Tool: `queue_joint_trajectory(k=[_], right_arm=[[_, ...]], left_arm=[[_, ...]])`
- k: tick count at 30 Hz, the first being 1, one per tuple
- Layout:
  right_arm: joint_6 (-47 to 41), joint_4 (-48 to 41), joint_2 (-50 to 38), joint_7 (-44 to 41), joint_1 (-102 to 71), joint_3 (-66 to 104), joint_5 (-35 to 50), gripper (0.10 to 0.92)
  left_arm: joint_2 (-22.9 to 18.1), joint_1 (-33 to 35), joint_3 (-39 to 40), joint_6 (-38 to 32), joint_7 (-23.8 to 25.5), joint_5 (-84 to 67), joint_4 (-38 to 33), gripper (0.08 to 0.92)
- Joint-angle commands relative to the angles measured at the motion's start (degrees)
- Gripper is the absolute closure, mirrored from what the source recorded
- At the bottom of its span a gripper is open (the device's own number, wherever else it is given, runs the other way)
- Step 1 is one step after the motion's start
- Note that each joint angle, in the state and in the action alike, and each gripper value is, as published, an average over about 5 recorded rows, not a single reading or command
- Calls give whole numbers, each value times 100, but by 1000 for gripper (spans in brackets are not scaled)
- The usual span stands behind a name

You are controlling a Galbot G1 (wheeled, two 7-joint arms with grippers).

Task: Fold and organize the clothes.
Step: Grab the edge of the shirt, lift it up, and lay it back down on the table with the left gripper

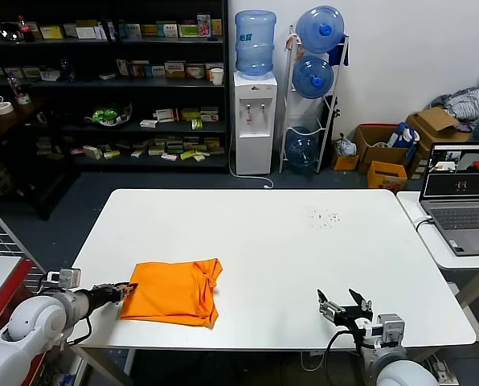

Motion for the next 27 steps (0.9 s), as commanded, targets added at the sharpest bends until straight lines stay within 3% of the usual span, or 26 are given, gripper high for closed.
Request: queue_joint_trajectory(k=[1, 9, 18, 22, 27], right_arm=[[9, -45, 3, 3, -8, -13, -8, 203], [18, -50, 32, 17, 18, -16, -13, 203], [58, -47, 94, -6, 19, -11, -50, 203], [69, -50, 111, -14, 31, -39, -67, 203], [93, -54, 98, -35, 44, -40, -64, 203]], left_arm=[[-13, 61, -74, 19, -23, -151, -125, 684], [-51, 299, -377, 28, -205, -415, -715, 892], [-407, 437, -996, 130, -904, -58, -1895, 905], [-362, 595, -1106, 249, -1240, 269, -2376, 905], [-173, 799, -1301, 263, -1324, 844, -2726, 905]])
